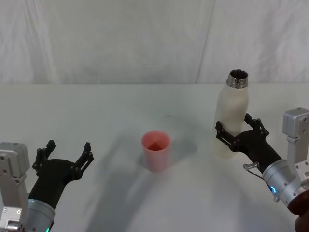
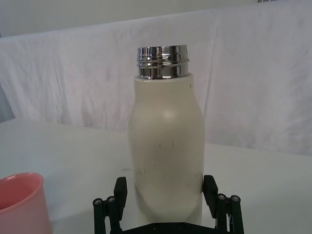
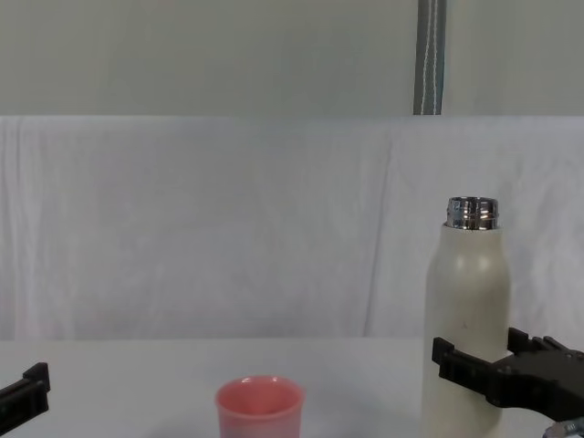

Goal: Grasp the thermos with one hand and pour water into the cup lid.

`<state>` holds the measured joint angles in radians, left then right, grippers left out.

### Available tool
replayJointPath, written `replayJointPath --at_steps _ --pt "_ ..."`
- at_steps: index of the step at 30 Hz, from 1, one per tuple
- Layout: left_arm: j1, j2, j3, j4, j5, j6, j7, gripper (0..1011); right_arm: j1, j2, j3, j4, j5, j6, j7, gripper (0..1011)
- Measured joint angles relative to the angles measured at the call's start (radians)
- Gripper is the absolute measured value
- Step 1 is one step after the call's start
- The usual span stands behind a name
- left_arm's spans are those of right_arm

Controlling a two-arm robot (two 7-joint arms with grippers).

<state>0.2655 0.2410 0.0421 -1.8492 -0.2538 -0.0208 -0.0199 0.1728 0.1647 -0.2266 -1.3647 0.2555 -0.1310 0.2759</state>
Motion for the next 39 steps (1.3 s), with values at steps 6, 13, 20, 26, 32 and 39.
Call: replayJointPath --at_steps 6,13,20,26,32,39 --pt "0.000 0.000 0.000 0.000 0.000 0.000 0.000 1001 -0.015 0.003 0.001 -0.018 0.000 0.003 -0.005 1002" --pt "0.000 0.000 0.000 0.000 0.000 0.000 0.000 1001 -0.036 0.008 0.003 -0.046 -0.002 0.008 -0.013 1002" --pt "0.000 0.000 0.000 0.000 0.000 0.000 0.000 1001 -0.056 0.010 0.004 -0.072 -0.006 0.011 -0.021 1002" --pt "0.000 0.000 0.000 0.000 0.000 0.000 0.000 1001 -0.089 0.014 0.010 -0.111 -0.010 0.017 -0.031 1002" --pt "0.000 0.000 0.000 0.000 0.000 0.000 0.000 1001 -0.128 0.018 0.014 -0.153 -0.016 0.021 -0.044 1002" --pt "0.000 0.000 0.000 0.000 0.000 0.000 0.000 1001 -0.199 0.021 0.007 -0.234 -0.033 0.025 -0.053 1002"
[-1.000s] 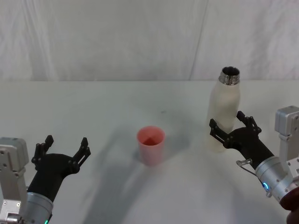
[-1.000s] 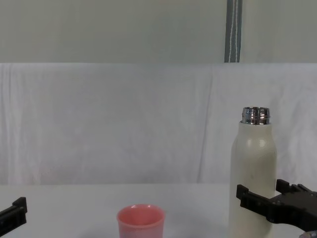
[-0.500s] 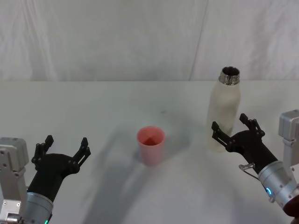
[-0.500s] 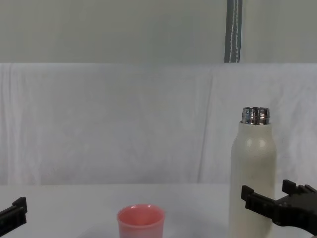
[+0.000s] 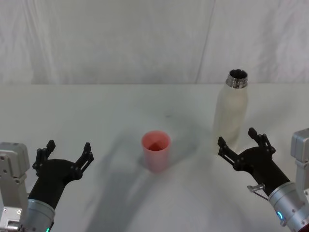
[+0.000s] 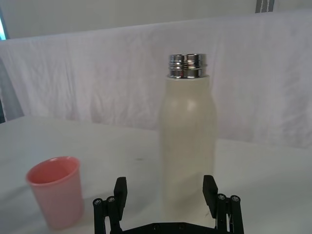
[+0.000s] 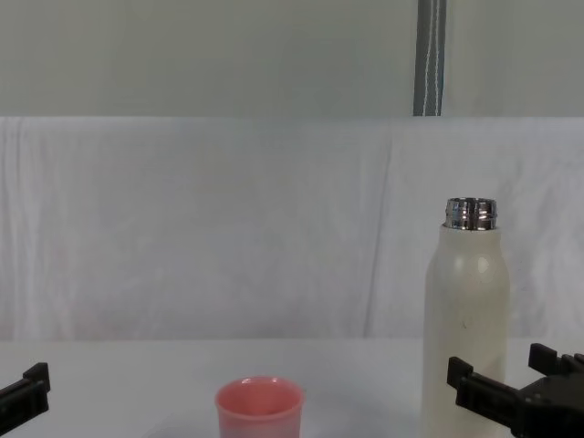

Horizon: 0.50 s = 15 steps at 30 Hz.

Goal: Grasp the thermos with one hand and pour water into the cup lid.

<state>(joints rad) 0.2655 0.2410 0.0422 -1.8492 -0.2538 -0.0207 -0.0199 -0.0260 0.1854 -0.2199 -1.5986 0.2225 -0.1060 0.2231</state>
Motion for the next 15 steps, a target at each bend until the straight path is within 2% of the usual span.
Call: replayJointPath --at_steps 5,15 --pt "0.000 0.000 0.000 0.000 0.000 0.000 0.000 1001 -0.024 -0.005 -0.005 -0.017 -0.004 0.001 -0.002 1002" --pt "0.000 0.000 0.000 0.000 0.000 0.000 0.000 1001 -0.027 -0.008 -0.006 -0.017 -0.001 0.005 -0.002 1002"
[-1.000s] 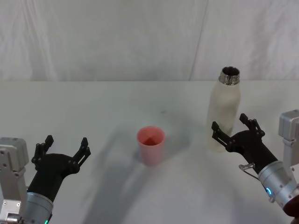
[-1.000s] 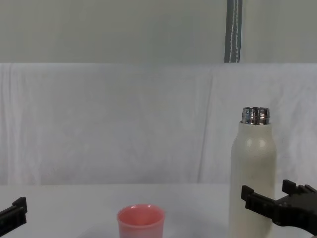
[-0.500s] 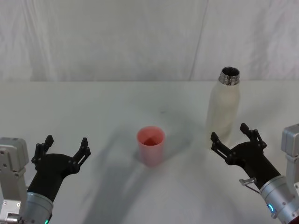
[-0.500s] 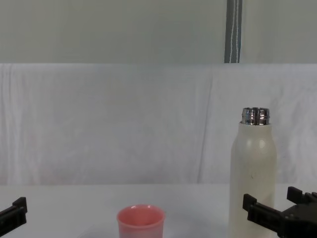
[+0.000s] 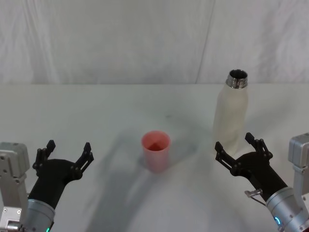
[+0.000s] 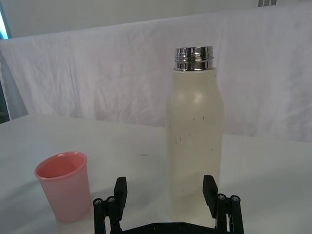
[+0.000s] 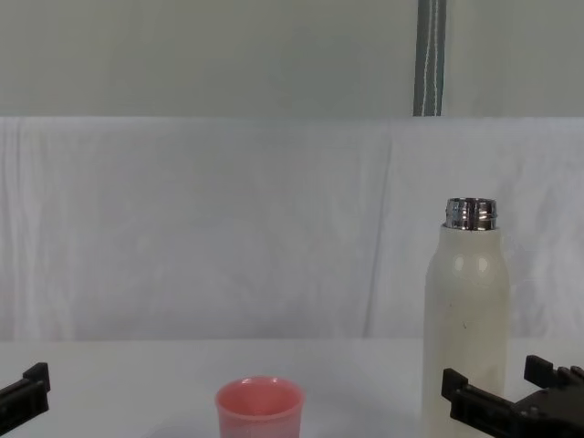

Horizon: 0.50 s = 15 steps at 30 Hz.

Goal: Grasp the thermos with one hand and pour water into the cup lid.

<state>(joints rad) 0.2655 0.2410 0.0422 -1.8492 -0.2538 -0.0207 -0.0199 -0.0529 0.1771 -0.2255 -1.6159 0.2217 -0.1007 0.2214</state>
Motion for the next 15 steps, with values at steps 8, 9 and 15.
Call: replayJointPath --at_steps 8,9,15 --pt "0.000 0.000 0.000 0.000 0.000 0.000 0.000 1001 0.001 0.001 0.000 0.000 0.000 -0.002 0.000 1002" --pt "0.000 0.000 0.000 0.000 0.000 0.000 0.000 1001 0.001 0.001 0.000 0.000 0.000 -0.002 0.000 1002" --pt "0.000 0.000 0.000 0.000 0.000 0.000 0.000 1001 0.001 0.001 0.000 -0.001 -0.001 -0.002 0.000 1002"
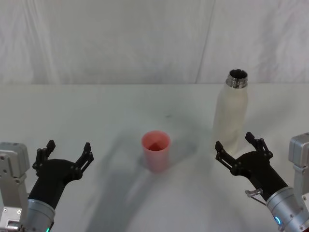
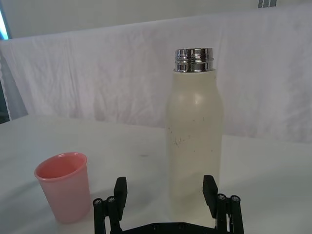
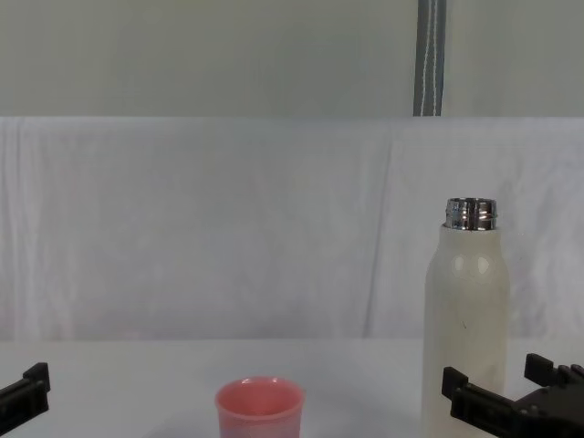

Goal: Grasp the thermos with one hand and pour water into the cup lid.

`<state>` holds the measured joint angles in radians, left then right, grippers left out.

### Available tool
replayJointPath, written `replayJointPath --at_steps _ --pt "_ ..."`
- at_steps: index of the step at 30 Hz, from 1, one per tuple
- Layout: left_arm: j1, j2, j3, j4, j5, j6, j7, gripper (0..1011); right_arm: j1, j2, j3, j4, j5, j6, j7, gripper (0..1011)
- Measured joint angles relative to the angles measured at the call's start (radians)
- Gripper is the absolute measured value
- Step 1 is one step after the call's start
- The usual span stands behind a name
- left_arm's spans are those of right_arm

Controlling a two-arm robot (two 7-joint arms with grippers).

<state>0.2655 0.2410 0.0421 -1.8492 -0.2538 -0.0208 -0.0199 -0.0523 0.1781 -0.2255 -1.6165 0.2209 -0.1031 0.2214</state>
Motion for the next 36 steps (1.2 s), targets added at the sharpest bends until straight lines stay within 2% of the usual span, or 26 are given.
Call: replayJointPath --at_steps 36 --pt "0.000 0.000 0.000 0.000 0.000 0.000 0.000 1001 0.000 0.000 0.000 -0.001 -0.001 -0.001 -0.001 1002"
